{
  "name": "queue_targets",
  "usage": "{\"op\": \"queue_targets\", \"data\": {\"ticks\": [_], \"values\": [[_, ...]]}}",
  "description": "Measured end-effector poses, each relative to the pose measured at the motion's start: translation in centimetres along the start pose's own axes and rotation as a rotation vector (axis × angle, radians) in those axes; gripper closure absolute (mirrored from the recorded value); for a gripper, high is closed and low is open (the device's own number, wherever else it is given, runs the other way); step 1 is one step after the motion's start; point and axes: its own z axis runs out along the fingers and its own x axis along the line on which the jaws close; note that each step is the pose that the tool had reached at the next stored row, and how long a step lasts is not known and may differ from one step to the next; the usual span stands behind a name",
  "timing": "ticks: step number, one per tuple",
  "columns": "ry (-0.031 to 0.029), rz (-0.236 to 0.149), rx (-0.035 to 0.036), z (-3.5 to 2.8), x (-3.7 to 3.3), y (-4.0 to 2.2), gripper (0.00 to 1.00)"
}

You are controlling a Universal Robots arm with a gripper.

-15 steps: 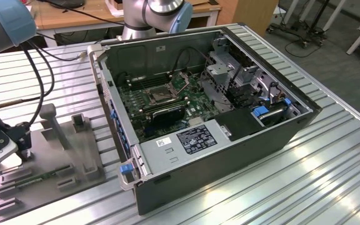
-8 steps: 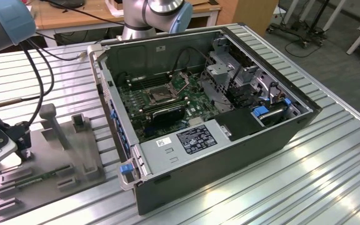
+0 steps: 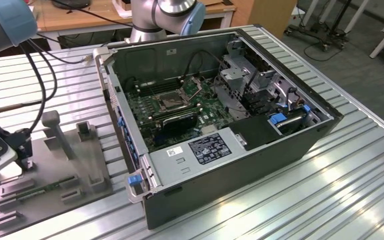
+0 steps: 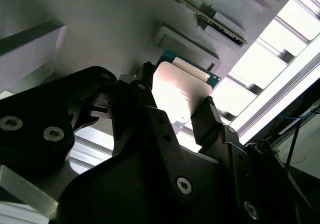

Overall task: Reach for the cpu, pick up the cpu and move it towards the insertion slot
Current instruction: 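Pick up the cpu and move it towards the insertion slot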

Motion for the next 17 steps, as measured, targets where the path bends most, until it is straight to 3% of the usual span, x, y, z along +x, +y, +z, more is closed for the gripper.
{"op": "queue_targets", "data": {"ticks": [17], "values": [[0.0, 0.0, -0.0001, -0.84, -0.01, 0.04, 0.46]]}}
